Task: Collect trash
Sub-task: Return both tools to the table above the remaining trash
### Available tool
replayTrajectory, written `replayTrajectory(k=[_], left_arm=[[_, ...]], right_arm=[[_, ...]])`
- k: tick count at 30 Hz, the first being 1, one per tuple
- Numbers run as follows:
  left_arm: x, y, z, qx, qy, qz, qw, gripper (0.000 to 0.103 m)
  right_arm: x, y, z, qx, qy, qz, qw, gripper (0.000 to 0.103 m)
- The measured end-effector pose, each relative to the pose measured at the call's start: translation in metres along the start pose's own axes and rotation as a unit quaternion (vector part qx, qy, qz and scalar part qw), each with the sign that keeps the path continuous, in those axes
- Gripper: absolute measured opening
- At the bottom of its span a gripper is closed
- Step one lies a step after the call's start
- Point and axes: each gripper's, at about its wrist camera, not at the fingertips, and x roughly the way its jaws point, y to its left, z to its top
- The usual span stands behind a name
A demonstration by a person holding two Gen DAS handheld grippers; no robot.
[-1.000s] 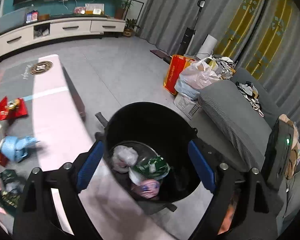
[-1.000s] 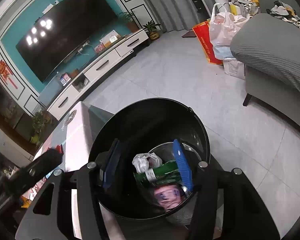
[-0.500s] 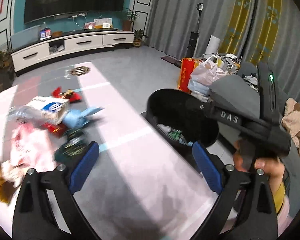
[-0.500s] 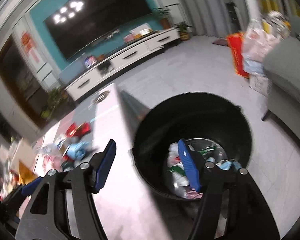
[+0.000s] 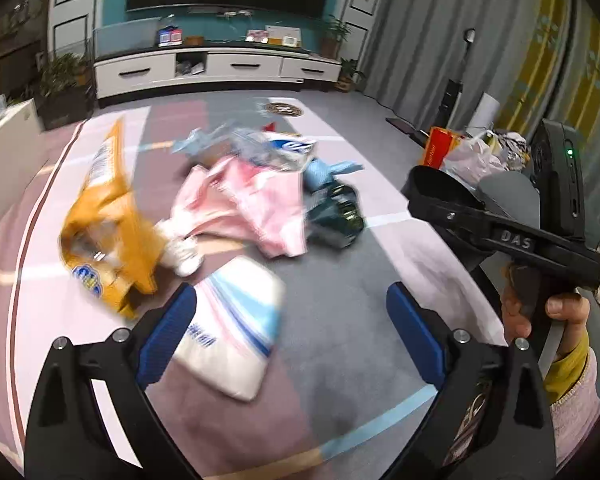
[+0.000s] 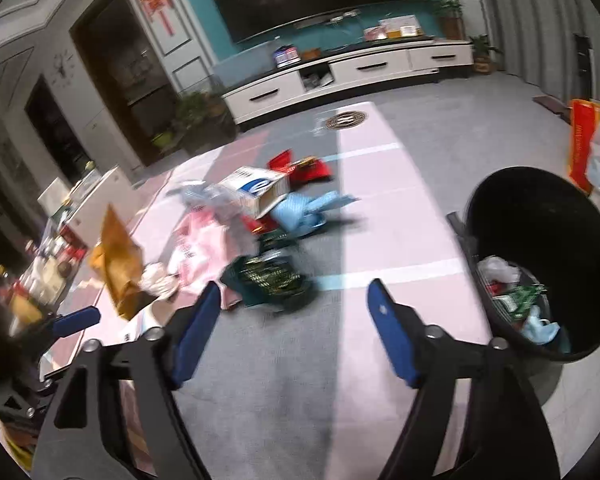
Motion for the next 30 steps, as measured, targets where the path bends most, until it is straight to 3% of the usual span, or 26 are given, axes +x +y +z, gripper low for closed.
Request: replayTrajectory(k=[10,19,25,30], left_arm=[[-0.012,0.044,-0.009,-0.024,0.010,-0.013,0.9996,0.098],[0.020,0.039,-0.009,-0.003,0.042,0.000,0.9991,0.098],[0.040,0.036,-0.001,-0.006,0.053,-0.013,0.9985,0.098],[0.051,0.021,-0.001,0.022,0.066,-0.014,0.9975,0.098]], right_arm=[[0.025,0.015,-0.002,-0.011,0.021,-0.002,1.000,0.077],[0.048,0.026,0.002,-0.009,0.038,0.005,0.999,0.077],[0.056,0.023,0.005,0.003,0.043,0.003,0.999,0.077],[0.067,0.019,0.006,0.009,0.051,-0.010,0.999,0.077]])
